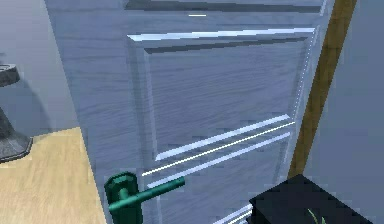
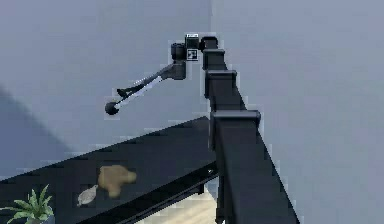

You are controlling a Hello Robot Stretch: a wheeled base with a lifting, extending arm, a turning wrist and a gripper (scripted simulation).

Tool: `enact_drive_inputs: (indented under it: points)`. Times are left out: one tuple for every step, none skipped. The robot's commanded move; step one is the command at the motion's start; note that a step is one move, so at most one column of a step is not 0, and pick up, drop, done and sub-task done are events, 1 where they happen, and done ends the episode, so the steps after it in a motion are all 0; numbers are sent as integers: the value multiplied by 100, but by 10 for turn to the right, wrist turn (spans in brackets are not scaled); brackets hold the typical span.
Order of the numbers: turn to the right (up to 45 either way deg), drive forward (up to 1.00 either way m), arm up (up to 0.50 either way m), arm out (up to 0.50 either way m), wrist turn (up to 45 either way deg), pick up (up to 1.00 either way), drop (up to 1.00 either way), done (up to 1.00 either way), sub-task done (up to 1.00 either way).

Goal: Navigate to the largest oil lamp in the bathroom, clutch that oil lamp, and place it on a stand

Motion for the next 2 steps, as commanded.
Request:
enact_drive_inputs:
  points:
    - [0,0,0,-8,0,0,0,0,0]
    - [0,0,0,0,0,0,0,100,0]
